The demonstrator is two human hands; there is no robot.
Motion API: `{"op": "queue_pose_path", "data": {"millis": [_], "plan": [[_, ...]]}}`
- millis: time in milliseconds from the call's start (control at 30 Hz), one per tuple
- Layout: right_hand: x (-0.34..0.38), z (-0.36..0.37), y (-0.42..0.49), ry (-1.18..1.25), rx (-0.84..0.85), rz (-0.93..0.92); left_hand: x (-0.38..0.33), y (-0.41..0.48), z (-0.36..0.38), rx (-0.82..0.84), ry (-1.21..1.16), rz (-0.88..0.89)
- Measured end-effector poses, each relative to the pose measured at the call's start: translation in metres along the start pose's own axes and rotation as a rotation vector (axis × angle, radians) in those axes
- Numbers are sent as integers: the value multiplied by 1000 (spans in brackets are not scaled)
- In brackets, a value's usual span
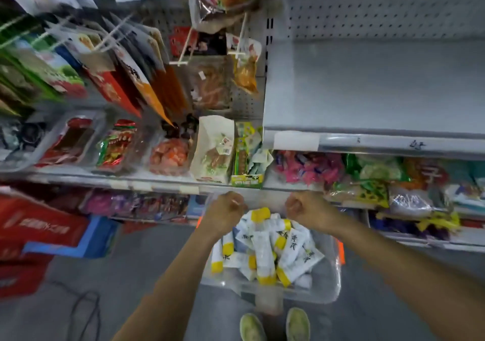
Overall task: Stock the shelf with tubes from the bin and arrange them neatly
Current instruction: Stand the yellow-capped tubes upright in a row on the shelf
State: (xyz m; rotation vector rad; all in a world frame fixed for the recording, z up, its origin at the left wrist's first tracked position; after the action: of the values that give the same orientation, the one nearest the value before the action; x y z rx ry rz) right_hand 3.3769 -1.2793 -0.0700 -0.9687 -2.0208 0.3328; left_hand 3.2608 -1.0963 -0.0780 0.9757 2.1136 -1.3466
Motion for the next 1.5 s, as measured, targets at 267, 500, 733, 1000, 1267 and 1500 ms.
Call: {"op": "queue_pose_path", "data": {"millis": [267, 500, 733, 1000, 1267, 1500], "plan": [[-111, 121, 43, -492, 359, 71, 120, 72, 121, 143, -19, -387], [-136, 175, 65, -1004, 408, -271, 137, 106, 173, 96, 175, -498], [-140, 185, 66, -1041, 354, -418, 136, 110, 179, -30, 346, -488], [-93, 124, 41, -734, 151, -267, 115, 83, 140, -106, -382, -468], [-2, 68, -25, -730, -149, -519, 47, 29, 76, 26, -1025, -262], [46, 31, -51, 104, -334, -308, -7, -26, 7, -126, -1096, -1]]}}
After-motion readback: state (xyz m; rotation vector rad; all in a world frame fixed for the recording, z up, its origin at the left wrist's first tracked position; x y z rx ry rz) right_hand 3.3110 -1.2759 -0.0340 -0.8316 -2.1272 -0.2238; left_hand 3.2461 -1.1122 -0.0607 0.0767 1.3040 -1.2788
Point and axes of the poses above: each hand's wrist, its own y-axis towards the middle knuckle, its own z-axis out of the palm, x = y × z, the point moved 2 cm from there along y, towards the middle knuckle, and after that the axes turned 9 degrees about x, right-handed, at the moved point
